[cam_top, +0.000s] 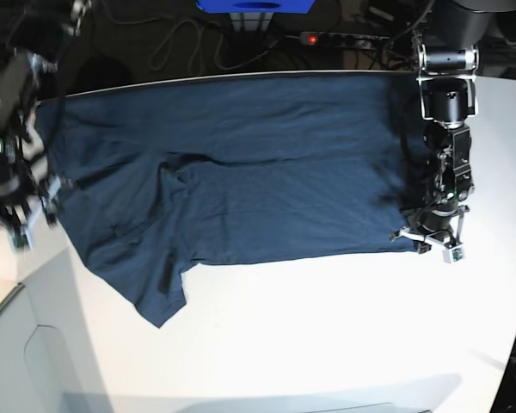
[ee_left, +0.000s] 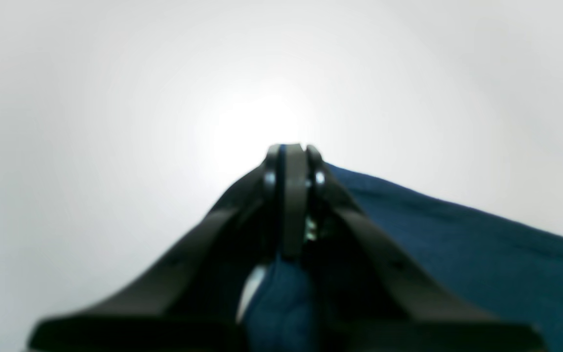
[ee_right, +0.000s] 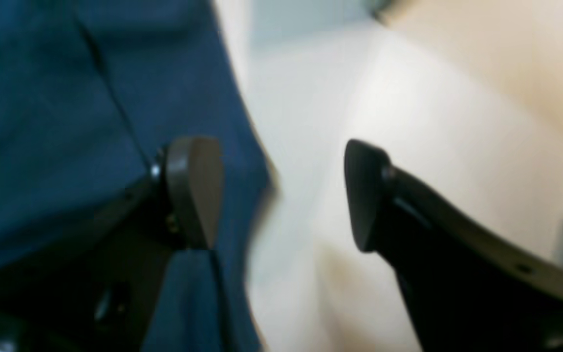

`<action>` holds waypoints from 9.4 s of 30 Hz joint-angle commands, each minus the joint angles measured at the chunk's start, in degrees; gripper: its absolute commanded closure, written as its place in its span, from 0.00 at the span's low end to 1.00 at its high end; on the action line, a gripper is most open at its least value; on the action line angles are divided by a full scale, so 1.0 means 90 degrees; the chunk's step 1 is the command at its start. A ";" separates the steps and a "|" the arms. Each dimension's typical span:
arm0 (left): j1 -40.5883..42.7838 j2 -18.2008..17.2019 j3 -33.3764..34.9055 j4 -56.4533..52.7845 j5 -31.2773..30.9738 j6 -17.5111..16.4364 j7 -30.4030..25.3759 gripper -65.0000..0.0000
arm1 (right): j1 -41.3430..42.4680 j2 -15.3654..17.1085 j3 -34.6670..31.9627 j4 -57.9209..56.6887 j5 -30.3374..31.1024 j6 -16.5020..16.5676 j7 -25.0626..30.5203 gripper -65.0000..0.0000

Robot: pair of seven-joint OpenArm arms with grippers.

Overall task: Fold the T-shirt properly
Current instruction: 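Reach both grippers to the hem corners of the shirt and pinch them, then lift the hem with both grippers and fold it toward the collar edge, then lower the hem onto the folded shirt with both grippers, then open both grippers and lift them off the folded shirt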

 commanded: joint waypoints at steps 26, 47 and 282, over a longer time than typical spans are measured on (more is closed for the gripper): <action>0.0475 -0.0067 -0.0010 0.1270 -0.0007 0.0053 0.0100 1.00 | 0.3797 -0.0051 -0.1809 -0.7504 -0.0032 -0.0953 0.5155 0.42; 0.0485 -0.0067 -0.0029 0.1289 -0.0007 0.0053 0.0090 1.00 | 0.3768 -0.0051 -0.3069 -0.7895 -0.0022 -0.1139 0.5409 0.97; 0.4959 0.0578 -0.2051 0.5851 -0.0055 -0.0006 0.0109 1.00 | -0.1956 -0.0471 0.0349 0.0271 -0.0022 0.0434 0.2567 1.00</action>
